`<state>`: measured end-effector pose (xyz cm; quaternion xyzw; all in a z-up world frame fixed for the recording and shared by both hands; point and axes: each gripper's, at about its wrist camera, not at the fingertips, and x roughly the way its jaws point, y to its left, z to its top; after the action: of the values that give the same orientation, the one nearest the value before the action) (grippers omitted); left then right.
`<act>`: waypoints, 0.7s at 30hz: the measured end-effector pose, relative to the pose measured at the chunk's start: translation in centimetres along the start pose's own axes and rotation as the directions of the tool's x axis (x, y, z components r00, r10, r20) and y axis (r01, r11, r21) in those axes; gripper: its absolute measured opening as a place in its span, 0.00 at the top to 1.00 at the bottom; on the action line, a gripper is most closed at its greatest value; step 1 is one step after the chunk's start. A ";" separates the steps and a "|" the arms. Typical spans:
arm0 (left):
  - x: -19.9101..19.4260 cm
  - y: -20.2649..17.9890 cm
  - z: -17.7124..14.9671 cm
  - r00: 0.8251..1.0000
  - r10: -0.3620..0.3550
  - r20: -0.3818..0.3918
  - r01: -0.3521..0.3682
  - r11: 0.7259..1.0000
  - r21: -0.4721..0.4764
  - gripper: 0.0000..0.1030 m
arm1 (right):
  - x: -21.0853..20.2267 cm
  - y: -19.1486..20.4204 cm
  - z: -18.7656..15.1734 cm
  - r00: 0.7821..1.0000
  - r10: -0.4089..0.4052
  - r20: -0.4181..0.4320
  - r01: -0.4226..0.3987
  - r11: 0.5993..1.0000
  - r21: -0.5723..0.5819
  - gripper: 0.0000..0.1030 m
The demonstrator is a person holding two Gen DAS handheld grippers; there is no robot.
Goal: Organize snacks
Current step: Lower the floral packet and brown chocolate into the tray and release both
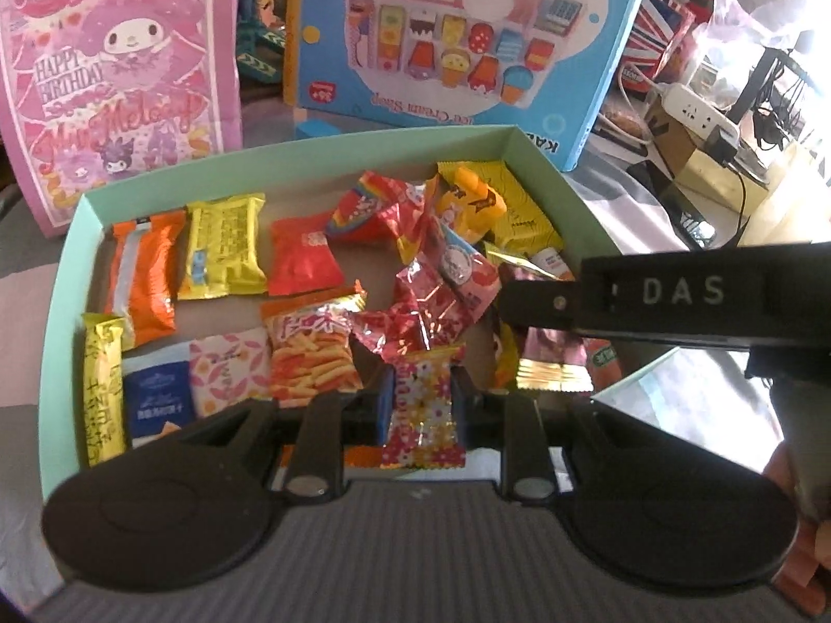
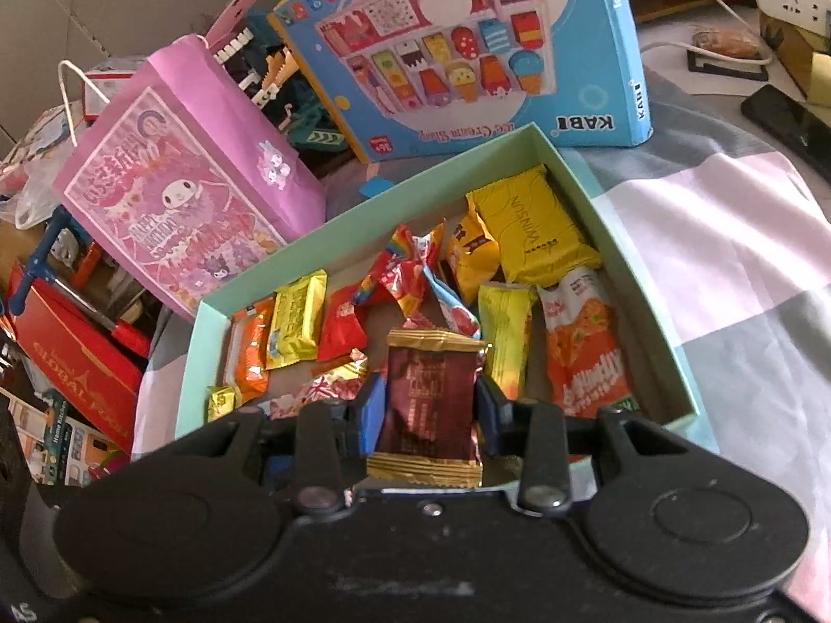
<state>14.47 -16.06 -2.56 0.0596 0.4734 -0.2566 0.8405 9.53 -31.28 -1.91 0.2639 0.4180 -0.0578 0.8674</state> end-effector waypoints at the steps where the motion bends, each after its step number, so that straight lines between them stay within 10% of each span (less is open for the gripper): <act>1: 0.2 0.0 0.0 1.000 0.001 -0.001 -0.001 1.000 0.002 0.78 | 0.2 0.0 0.1 1.000 -0.002 -0.001 0.002 1.000 -0.003 0.65; 8: 0.9 0.0 0.1 1.000 0.007 -0.009 -0.007 1.000 0.004 0.75 | 1.3 0.1 0.4 1.000 -0.016 -0.015 0.016 1.000 -0.026 0.64; 12: 0.0 -0.2 0.0 0.999 0.026 0.025 -0.026 1.000 0.005 0.25 | 1.0 0.3 0.6 1.000 -0.022 -0.007 0.022 0.999 -0.039 0.49; 14: -0.8 -0.4 -0.1 0.997 0.047 0.054 -0.048 0.999 0.012 0.10 | 0.2 0.4 0.7 0.999 -0.031 0.020 0.032 0.998 -0.046 0.16; 21: -3.4 0.0 -0.4 0.993 0.062 0.096 -0.062 0.998 -0.003 0.00 | -2.7 1.4 0.4 0.994 -0.067 0.086 0.077 0.990 -0.116 0.00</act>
<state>12.78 -14.64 0.00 0.0616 0.4303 -0.2329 0.8699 8.54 -30.59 0.92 0.1939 0.3938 -0.0749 0.8954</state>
